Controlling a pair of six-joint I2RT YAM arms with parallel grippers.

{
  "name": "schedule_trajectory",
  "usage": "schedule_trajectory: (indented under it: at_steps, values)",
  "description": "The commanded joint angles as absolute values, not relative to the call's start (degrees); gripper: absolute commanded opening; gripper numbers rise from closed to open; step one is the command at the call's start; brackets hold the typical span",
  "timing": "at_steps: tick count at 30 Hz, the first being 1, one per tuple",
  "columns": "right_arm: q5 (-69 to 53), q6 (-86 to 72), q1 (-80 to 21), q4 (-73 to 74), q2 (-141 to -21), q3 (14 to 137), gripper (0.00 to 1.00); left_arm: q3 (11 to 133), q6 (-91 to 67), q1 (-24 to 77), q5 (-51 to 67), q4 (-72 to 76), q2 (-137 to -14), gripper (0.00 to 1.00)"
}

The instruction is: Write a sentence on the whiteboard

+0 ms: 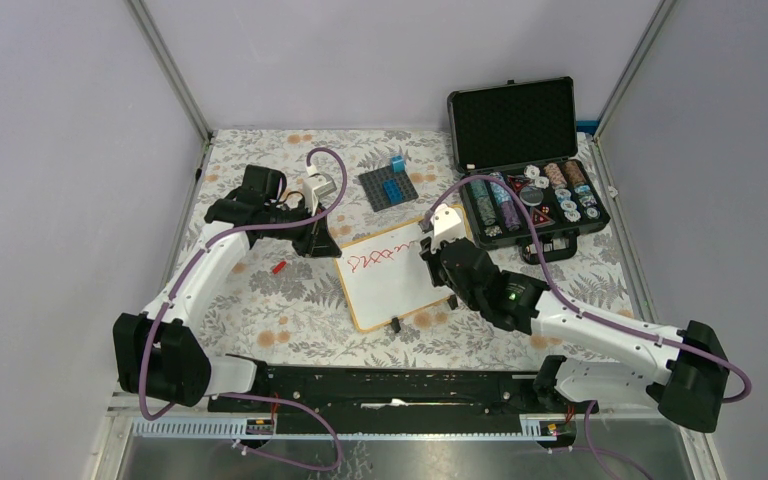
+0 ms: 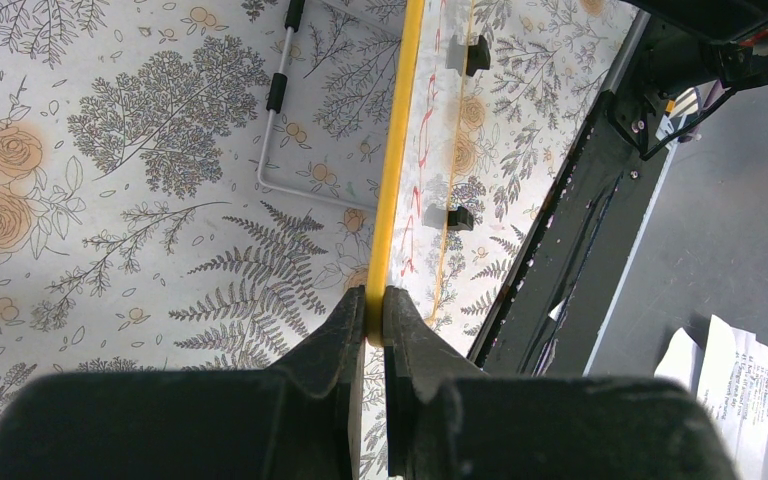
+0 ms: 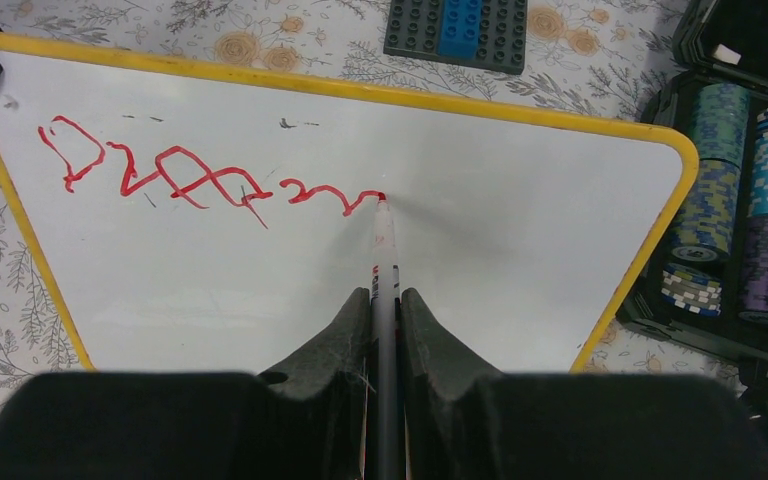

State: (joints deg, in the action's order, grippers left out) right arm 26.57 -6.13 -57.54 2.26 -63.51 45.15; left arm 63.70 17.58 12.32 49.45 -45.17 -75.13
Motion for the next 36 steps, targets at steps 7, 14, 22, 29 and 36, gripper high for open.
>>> schedule_trajectory:
  at_steps: [7,14,22,29,36]
  values:
    - [26.9,-7.8,-56.5,3.4,-61.7,44.0,0.00,65.8,18.3,12.7,50.2,-44.4,-75.2,0.00]
    - [25.5,-8.5,-56.6,3.8,-61.7,43.6,0.00,65.5,18.5,12.7,50.2,-44.4,-75.0,0.00]
    - [24.5,-8.3,-56.5,4.2,-58.7,44.4,0.00,65.5,18.5,12.7,50.3,-44.4,-75.0,0.00]
    - [29.4,-8.4,-56.5,4.8,-57.4,44.5,0.00,65.5,18.5,12.7,50.4,-44.4,-75.1,0.00]
    - [32.9,-8.7,-56.5,4.8,-60.0,45.6,0.00,65.4,18.4,12.7,50.2,-44.4,-75.1,0.00]
